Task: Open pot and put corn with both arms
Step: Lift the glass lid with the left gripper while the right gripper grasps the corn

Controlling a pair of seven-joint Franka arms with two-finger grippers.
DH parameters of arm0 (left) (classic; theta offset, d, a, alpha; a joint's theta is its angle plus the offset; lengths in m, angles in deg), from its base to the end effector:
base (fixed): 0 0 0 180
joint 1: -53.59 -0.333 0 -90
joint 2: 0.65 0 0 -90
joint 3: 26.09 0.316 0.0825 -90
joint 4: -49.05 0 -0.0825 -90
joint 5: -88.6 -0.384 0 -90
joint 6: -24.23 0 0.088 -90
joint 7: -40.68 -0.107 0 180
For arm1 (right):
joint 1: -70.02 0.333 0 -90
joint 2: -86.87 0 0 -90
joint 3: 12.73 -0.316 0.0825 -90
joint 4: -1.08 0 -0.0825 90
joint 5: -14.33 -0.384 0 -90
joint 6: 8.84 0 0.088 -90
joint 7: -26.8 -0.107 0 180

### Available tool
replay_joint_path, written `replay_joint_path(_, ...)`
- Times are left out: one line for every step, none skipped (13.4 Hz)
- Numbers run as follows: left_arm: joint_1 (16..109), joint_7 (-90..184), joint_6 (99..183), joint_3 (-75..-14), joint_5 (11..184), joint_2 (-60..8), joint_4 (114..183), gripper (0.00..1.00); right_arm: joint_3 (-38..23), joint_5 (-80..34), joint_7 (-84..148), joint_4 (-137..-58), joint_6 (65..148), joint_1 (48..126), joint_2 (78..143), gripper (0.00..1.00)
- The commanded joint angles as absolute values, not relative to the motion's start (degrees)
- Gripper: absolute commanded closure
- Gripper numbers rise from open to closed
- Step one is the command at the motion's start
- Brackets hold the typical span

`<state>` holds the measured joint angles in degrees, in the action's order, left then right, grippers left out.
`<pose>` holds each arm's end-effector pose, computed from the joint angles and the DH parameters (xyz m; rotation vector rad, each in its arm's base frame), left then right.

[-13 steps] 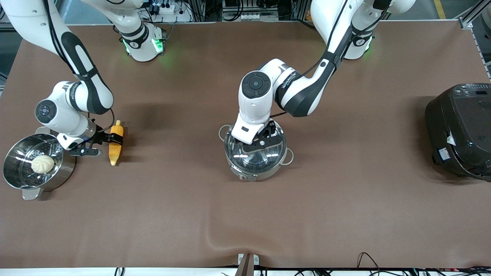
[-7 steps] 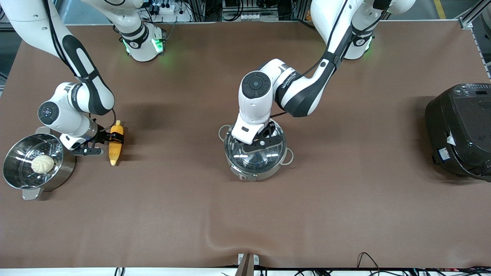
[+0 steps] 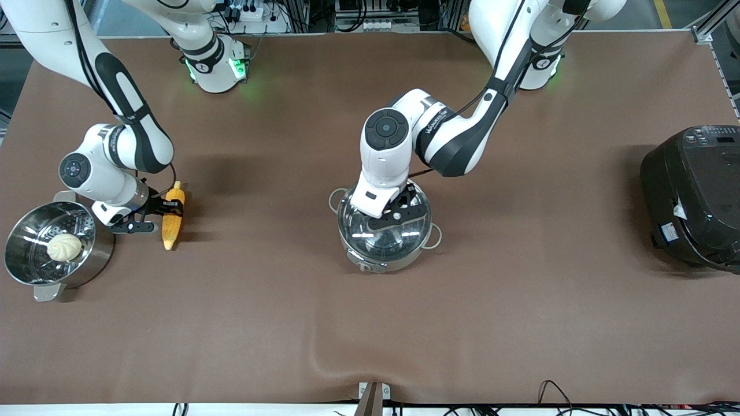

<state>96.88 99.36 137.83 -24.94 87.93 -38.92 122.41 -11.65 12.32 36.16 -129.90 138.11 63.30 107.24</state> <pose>0.5464 -0.4982 0.3613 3.0986 0.4361 0.0623 0.5184 -0.0719 0.1897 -3.1168 0.0031 0.1155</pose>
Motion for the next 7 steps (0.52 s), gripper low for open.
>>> replay_joint_path(93.94, 99.13, 130.86, -24.77, 87.37, -31.53, 122.26, 1.00, -12.64, 11.69, 36.29, -128.48, 134.88, 63.33, 105.95, 0.78)
replay_joint_path(93.15, 97.56, 128.05, -24.77, 87.37, -29.42, 122.26, 1.00, -12.64, 11.61, 36.03, -127.25, 132.25, 64.21, 105.42, 0.83)
replay_joint_path(92.01, 94.67, 124.63, -24.68, 87.37, -26.44, 122.35, 1.00, -12.64, 11.61, 35.33, -125.67, 128.92, 64.74, 104.28, 0.85)
replay_joint_path(90.69, 92.73, 121.81, -24.68, 87.37, -24.14, 122.35, 1.00, -12.64, 11.52, 34.20, -123.31, 124.27, 65.88, 103.06, 0.86)
replay_joint_path(89.29, 91.75, 119.26, -24.51, 87.28, -22.03, 122.52, 1.00, -12.64, 11.52, 32.45, -119.89, 118.83, 67.54, 102.26, 0.87)
replay_joint_path(86.92, 90.26, 117.32, -24.59, 86.94, -20.27, 123.31, 1.00, -12.64, 11.52, 30.08, -115.85, 113.29, 69.21, 101.82, 0.87)
replay_joint_path(84.29, 87.81, 116.95, -24.60, 86.84, -18.51, 124.71, 1.00, -12.64, 11.52, 26.84, -111.20, 107.58, 71.58, 101.81, 0.87)
